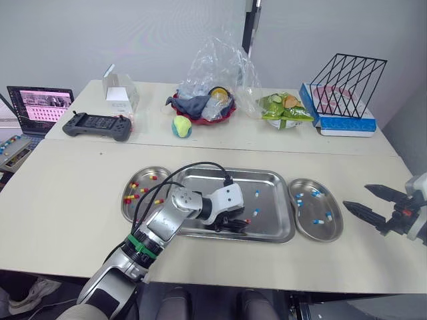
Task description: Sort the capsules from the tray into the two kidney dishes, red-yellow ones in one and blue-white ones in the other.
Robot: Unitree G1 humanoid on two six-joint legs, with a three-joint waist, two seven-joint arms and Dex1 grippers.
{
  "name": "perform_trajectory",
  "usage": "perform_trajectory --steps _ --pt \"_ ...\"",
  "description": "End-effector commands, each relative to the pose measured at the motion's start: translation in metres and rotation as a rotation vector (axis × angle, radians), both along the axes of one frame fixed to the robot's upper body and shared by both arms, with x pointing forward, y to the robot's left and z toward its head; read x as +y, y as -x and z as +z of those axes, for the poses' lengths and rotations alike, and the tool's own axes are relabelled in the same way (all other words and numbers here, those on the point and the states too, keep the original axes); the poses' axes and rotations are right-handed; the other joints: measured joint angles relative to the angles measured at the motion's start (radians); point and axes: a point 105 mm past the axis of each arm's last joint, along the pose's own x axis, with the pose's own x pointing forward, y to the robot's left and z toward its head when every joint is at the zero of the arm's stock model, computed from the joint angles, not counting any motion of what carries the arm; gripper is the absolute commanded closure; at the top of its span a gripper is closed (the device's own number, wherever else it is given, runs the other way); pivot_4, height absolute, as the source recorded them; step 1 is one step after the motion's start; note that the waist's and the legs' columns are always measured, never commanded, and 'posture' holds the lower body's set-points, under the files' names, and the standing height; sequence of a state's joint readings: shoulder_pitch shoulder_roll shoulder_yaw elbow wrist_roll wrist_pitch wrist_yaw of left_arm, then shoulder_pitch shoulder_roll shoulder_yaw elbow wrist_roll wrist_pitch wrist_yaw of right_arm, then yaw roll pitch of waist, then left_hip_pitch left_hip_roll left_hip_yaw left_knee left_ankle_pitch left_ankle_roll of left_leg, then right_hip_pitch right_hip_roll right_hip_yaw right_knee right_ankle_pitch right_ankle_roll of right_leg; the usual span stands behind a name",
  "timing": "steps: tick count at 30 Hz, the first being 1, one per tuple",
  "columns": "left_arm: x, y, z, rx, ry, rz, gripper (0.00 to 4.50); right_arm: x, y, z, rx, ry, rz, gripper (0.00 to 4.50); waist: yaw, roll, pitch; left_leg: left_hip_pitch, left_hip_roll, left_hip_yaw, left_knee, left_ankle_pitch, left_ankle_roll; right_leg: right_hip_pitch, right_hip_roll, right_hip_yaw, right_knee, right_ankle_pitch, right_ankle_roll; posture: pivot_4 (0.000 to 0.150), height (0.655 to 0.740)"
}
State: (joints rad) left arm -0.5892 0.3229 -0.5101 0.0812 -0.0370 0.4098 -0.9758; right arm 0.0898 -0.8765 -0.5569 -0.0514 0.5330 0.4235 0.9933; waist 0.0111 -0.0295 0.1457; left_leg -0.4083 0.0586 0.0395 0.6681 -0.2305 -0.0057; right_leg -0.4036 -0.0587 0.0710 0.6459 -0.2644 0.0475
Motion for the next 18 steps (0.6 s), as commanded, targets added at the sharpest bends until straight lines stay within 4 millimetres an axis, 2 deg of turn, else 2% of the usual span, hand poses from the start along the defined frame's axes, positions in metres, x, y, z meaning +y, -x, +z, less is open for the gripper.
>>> perform_trajectory --steps 1,6,13,14,18 --pt "-0.005 0.002 0.009 -0.031 0.023 -0.04 2.1 0.0 -0.001 0.013 -0.039 0.03 0.002 0.0 0.0 0.0 0.0 0.0 0.0 0.0 0.0 0.0 0.0 0.0 0.0 0.0 0.0 0.0 0.0 0.15 0.7334" --pt "-0.003 -0.003 0.003 -0.051 -0.024 -0.025 2.1 -0.001 -0.001 0.013 -0.038 0.035 -0.003 0.0 0.0 0.0 0.0 0.0 0.0 0.0 0.0 0.0 0.0 0.0 0.0 0.0 0.0 0.0 0.0 0.15 0.7334" --pt "-0.003 -0.009 0.001 -0.044 -0.039 0.005 4.27 -0.002 -0.001 0.013 -0.038 0.037 -0.01 0.0 -0.001 0.0 0.0 0.0 0.0 0.0 0.0 0.0 0.0 0.0 0.0 0.0 0.0 0.0 0.0 0.15 0.7334" --pt "-0.003 -0.009 0.002 -0.045 -0.04 0.007 4.41 -0.002 -0.001 0.013 -0.037 0.037 -0.011 0.0 -0.001 0.0 0.0 0.0 0.0 0.0 0.0 0.0 0.0 0.0 0.0 0.0 0.0 0.0 0.0 0.15 0.7334" --pt "0.0 -0.011 0.003 -0.043 -0.035 0.009 4.41 -0.002 -0.001 0.012 -0.036 0.037 -0.011 0.0 0.0 0.0 0.0 0.0 0.0 0.0 0.0 0.0 0.0 0.0 0.0 0.0 0.0 0.0 0.0 0.15 0.7334"
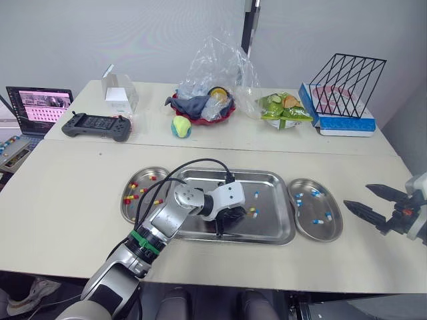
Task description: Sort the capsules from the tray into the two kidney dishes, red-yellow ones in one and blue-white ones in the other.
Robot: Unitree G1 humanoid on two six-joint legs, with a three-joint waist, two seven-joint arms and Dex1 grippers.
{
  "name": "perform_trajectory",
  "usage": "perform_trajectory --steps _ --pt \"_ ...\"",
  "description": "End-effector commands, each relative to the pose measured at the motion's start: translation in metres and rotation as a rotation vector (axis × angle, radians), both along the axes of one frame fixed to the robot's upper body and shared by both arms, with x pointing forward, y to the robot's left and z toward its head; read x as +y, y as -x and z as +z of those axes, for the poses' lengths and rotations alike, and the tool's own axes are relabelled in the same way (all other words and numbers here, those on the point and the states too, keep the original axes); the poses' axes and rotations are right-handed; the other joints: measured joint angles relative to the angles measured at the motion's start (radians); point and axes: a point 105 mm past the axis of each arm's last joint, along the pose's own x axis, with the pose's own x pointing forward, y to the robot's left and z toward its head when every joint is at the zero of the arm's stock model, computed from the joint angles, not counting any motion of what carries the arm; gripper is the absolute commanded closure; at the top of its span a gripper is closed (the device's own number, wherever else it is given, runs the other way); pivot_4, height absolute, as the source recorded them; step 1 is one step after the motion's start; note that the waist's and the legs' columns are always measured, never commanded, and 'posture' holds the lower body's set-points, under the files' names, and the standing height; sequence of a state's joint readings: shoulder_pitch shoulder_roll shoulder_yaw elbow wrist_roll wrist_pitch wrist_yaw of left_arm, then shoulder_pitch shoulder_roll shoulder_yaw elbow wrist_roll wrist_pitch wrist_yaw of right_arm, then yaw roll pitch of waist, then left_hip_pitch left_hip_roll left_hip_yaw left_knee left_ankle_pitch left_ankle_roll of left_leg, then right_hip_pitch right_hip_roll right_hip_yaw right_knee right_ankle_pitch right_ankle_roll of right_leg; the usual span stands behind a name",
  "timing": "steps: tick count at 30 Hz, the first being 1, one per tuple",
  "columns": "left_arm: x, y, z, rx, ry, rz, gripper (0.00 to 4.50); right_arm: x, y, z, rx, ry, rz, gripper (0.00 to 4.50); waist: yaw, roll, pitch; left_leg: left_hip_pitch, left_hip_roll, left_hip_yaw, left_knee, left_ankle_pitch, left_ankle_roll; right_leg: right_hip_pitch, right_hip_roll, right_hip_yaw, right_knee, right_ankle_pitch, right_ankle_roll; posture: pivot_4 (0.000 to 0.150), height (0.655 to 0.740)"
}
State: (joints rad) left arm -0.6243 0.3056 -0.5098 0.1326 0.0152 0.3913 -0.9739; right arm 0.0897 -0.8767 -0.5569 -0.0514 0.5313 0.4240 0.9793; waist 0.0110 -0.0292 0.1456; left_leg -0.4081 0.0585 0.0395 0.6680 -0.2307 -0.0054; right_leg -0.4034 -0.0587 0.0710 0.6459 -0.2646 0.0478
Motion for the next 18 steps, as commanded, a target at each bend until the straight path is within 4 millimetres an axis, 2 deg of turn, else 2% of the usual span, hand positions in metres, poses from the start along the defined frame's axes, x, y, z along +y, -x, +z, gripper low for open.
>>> perform_trajectory --steps 1,7,11,15,16,18 --pt "0.0 -0.001 0.005 0.001 0.019 -0.004 4.41 0.0 -0.001 0.012 -0.033 0.033 0.003 0.0 0.0 0.0 0.0 0.0 0.0 0.0 0.0 0.0 0.0 0.0 0.0 0.0 0.0 0.0 0.0 0.15 0.7334" --pt "0.006 -0.012 0.021 -0.024 0.074 0.043 4.41 0.001 -0.003 0.01 -0.034 0.028 0.007 0.0 -0.001 0.0 0.0 0.0 0.0 0.0 0.0 0.0 0.0 0.0 0.0 0.0 0.0 0.0 0.0 0.15 0.7334" --pt "0.003 -0.024 0.044 -0.029 0.191 0.101 4.41 0.002 -0.005 0.01 -0.036 0.026 0.009 0.0 0.0 0.0 0.0 0.0 0.0 0.0 0.0 0.0 0.0 0.0 0.0 0.0 0.0 0.0 0.0 0.15 0.7334" --pt "-0.004 -0.022 0.053 -0.009 0.226 0.078 3.3 0.002 -0.005 0.009 -0.036 0.024 0.011 0.0 0.0 0.0 0.0 -0.001 0.0 0.0 0.0 0.0 0.0 0.0 0.0 0.0 0.0 0.0 0.0 0.15 0.7334" --pt "-0.006 -0.021 0.053 -0.017 0.222 0.068 2.88 0.002 -0.005 0.009 -0.037 0.023 0.011 0.0 0.0 0.0 0.0 -0.001 -0.001 0.0 0.0 0.0 0.0 0.0 0.0 0.0 0.0 0.0 0.0 0.15 0.7334" --pt "-0.01 -0.019 0.052 -0.015 0.218 0.046 2.34 0.002 -0.005 0.009 -0.037 0.022 0.009 0.0 0.0 0.0 0.0 -0.001 -0.001 0.0 0.0 0.0 0.0 0.0 0.0 0.0 0.0 0.0 0.0 0.15 0.7334"
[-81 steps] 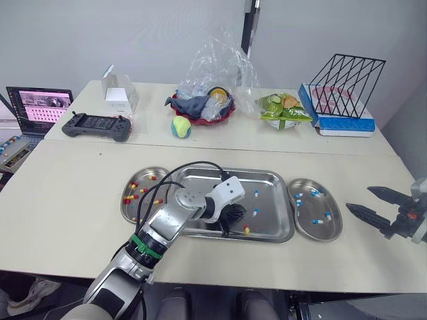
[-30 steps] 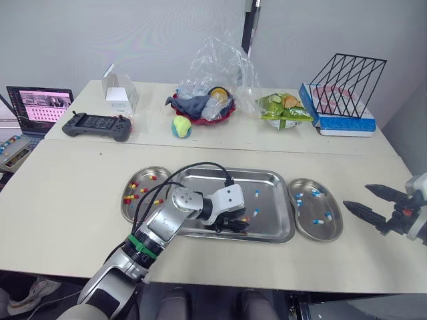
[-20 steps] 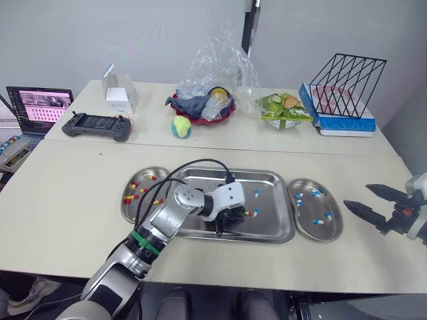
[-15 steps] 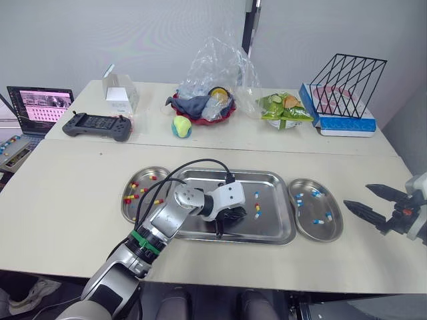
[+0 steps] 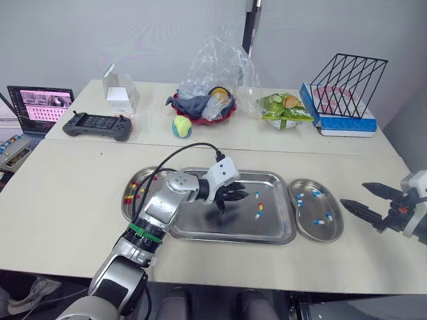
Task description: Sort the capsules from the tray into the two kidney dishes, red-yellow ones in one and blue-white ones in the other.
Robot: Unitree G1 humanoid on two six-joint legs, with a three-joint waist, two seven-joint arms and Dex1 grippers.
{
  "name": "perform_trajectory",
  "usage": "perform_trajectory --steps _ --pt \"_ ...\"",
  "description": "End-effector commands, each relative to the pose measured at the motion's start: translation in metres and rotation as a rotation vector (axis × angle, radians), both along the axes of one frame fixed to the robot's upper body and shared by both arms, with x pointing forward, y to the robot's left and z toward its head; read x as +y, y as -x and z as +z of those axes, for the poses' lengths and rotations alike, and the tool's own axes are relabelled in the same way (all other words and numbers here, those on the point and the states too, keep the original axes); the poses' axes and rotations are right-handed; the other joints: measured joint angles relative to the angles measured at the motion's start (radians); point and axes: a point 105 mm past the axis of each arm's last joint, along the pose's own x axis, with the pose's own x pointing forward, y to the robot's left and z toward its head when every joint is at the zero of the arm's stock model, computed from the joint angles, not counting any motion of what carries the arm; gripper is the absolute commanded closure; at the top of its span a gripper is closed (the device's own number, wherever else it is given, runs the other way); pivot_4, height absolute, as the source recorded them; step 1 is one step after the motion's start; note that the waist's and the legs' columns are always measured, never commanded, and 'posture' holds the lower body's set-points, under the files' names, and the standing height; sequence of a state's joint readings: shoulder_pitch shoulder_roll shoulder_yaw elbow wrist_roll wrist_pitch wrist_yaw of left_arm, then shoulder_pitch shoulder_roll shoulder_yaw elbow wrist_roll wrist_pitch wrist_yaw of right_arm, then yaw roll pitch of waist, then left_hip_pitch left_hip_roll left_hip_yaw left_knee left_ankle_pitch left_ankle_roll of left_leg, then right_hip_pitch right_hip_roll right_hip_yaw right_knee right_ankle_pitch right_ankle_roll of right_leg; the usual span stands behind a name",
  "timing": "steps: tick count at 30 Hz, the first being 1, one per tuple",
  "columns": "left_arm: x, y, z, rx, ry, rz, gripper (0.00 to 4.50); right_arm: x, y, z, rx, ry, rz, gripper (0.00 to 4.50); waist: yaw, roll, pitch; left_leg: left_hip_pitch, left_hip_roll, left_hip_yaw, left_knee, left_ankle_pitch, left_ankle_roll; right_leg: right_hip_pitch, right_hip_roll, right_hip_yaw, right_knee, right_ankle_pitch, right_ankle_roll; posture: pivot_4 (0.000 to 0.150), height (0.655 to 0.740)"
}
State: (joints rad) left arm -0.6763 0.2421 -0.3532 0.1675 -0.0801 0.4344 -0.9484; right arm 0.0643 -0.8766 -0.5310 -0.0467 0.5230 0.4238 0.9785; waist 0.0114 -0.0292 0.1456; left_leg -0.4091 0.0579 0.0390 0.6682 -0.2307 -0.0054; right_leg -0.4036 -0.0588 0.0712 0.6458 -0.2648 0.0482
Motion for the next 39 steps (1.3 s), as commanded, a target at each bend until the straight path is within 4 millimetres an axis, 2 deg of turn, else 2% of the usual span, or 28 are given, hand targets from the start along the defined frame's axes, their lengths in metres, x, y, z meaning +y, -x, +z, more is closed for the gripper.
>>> perform_trajectory --steps 1,7,13,24,28,30,39 --pt "-0.012 0.004 0.012 -0.053 0.007 -0.064 2.05 -0.002 0.0 0.01 -0.038 0.018 -0.008 0.0 0.0 0.0 0.0 0.0 0.0 0.0 0.0 0.0 0.0 0.0 0.0 0.0 0.0 0.0 0.0 0.15 0.7334" --pt "-0.025 0.0 0.0 -0.072 -0.034 -0.08 2.05 -0.003 0.002 0.01 -0.041 0.018 -0.018 0.0 0.0 0.0 0.0 0.0 -0.001 0.0 0.0 0.0 0.0 0.0 0.0 0.0 0.0 0.0 0.0 0.15 0.7334" --pt "-0.036 -0.004 0.0 -0.073 -0.028 -0.082 2.05 -0.003 0.004 0.01 -0.044 0.017 -0.027 0.0 0.0 0.0 0.0 -0.001 -0.002 -0.001 0.0 0.0 0.0 0.0 0.0 0.001 0.0 0.0 0.0 0.15 0.7334" --pt "-0.05 0.01 -0.006 -0.094 -0.059 -0.178 2.05 -0.004 0.006 0.009 -0.045 0.02 -0.04 0.0 0.0 0.0 0.0 -0.001 -0.004 -0.003 0.0 0.0 0.0 0.0 -0.001 0.001 0.0 -0.001 0.002 0.15 0.7334" --pt "-0.052 0.01 -0.008 -0.089 -0.066 -0.183 3.01 -0.004 0.005 0.009 -0.046 0.02 -0.043 0.0 -0.001 0.0 0.0 -0.001 -0.004 -0.003 0.0 0.0 0.0 0.0 -0.001 0.001 0.0 -0.001 0.002 0.15 0.7334" --pt "-0.052 0.009 -0.01 -0.096 -0.087 -0.181 3.78 -0.004 0.005 0.009 -0.046 0.019 -0.044 0.0 -0.001 0.0 0.0 -0.001 -0.004 -0.003 0.0 0.0 0.0 0.0 -0.001 0.001 0.0 -0.001 0.002 0.15 0.7334" --pt "-0.054 0.005 -0.013 -0.091 -0.095 -0.153 3.78 -0.005 0.007 0.008 -0.046 0.02 -0.053 0.0 0.0 0.0 0.0 -0.002 -0.004 -0.003 0.0 0.0 0.0 0.0 -0.001 0.001 0.0 -0.001 0.002 0.15 0.7334"
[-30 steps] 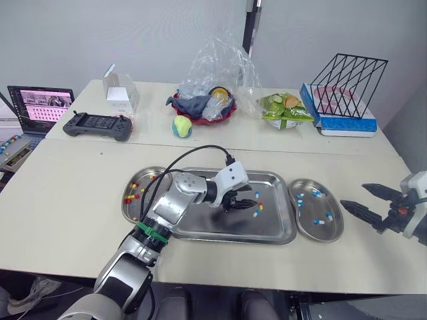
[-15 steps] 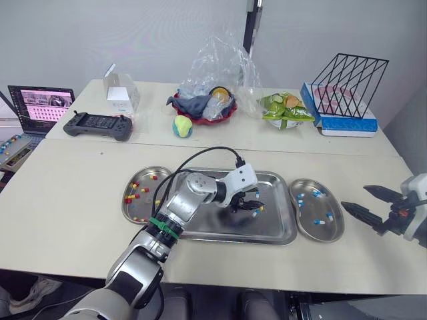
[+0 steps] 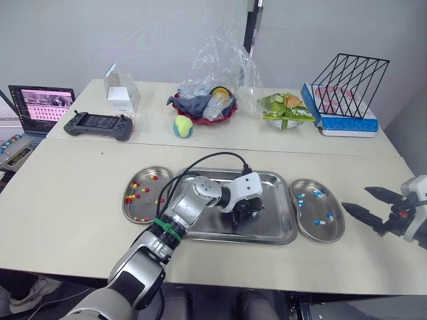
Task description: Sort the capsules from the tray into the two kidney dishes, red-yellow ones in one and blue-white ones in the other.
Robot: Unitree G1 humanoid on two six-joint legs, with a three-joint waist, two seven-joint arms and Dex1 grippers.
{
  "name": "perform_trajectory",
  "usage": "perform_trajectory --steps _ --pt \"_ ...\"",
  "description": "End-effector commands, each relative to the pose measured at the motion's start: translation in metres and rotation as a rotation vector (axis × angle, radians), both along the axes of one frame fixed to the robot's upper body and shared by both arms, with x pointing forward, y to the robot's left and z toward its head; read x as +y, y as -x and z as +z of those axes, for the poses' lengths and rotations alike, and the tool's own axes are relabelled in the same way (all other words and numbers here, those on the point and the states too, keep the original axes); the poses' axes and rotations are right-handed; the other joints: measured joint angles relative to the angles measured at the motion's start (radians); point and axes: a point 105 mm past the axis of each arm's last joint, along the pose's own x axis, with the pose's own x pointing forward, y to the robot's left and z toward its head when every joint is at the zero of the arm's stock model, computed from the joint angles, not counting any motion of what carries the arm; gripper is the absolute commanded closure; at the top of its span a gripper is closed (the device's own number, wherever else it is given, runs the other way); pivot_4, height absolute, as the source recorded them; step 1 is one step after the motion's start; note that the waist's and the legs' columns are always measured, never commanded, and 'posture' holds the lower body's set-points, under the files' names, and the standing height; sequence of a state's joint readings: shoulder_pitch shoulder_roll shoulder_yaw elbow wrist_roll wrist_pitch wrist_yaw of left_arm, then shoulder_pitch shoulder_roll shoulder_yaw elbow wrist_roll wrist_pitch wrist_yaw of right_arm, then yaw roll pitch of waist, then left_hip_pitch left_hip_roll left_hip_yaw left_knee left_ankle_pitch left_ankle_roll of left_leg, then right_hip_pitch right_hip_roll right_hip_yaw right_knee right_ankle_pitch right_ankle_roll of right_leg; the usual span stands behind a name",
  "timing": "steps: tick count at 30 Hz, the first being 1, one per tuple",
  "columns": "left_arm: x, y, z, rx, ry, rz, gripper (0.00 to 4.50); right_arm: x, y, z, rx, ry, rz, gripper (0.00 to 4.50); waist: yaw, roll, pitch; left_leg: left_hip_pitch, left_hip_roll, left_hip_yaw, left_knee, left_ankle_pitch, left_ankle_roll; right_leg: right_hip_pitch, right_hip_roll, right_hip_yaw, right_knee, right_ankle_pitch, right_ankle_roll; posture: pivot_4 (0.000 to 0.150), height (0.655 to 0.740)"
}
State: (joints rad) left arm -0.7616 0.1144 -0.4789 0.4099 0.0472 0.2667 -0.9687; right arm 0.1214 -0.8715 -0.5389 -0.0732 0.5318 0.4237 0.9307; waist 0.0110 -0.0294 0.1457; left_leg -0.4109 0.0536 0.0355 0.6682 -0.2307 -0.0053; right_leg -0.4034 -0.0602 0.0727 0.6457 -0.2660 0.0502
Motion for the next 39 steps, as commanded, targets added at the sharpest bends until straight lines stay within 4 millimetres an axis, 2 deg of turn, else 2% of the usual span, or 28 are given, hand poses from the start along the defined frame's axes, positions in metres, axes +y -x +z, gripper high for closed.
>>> perform_trajectory --steps 1,4,7,11,36,39 --pt "-0.01 -0.002 0.015 -0.047 0.032 -0.008 3.78 -0.002 0.001 0.016 -0.067 0.013 -0.008 0.0 0.0 0.0 0.0 0.0 0.0 0.0 0.0 0.0 0.0 0.0 0.0 0.0 0.0 0.0 0.0 0.15 0.7334" --pt "-0.013 -0.002 0.02 -0.012 0.067 0.003 3.78 -0.001 0.001 0.016 -0.069 0.013 -0.008 0.0 0.0 0.0 0.0 0.0 0.0 0.0 0.0 0.0 0.0 0.0 0.0 0.0 0.0 0.0 0.0 0.15 0.7334" --pt "-0.013 -0.002 0.022 -0.024 0.058 -0.002 2.96 -0.002 0.001 0.017 -0.07 0.014 -0.009 0.0 -0.001 0.0 0.0 0.0 0.0 0.0 0.0 0.0 0.0 0.0 0.0 0.0 0.0 0.0 0.0 0.15 0.7334" --pt "-0.012 -0.002 0.019 -0.048 0.029 -0.01 1.67 -0.002 0.001 0.017 -0.071 0.015 -0.01 0.0 -0.001 0.0 0.0 0.0 0.0 0.0 0.0 0.0 0.0 0.0 0.0 0.0 0.0 0.0 0.0 0.15 0.7334" --pt "-0.016 -0.003 0.001 -0.022 -0.086 -0.029 1.67 -0.004 0.002 0.015 -0.071 0.019 -0.026 0.0 0.0 0.0 0.0 -0.001 -0.001 -0.001 0.0 0.0 0.0 0.0 0.0 0.0 0.0 0.0 0.001 0.15 0.7334" --pt "-0.014 -0.007 0.003 -0.026 -0.083 -0.012 2.48 -0.005 0.001 0.015 -0.072 0.02 -0.032 0.0 0.0 0.0 0.0 -0.001 -0.001 -0.001 0.0 0.0 0.0 0.0 0.0 0.0 0.0 0.0 0.001 0.15 0.7334"
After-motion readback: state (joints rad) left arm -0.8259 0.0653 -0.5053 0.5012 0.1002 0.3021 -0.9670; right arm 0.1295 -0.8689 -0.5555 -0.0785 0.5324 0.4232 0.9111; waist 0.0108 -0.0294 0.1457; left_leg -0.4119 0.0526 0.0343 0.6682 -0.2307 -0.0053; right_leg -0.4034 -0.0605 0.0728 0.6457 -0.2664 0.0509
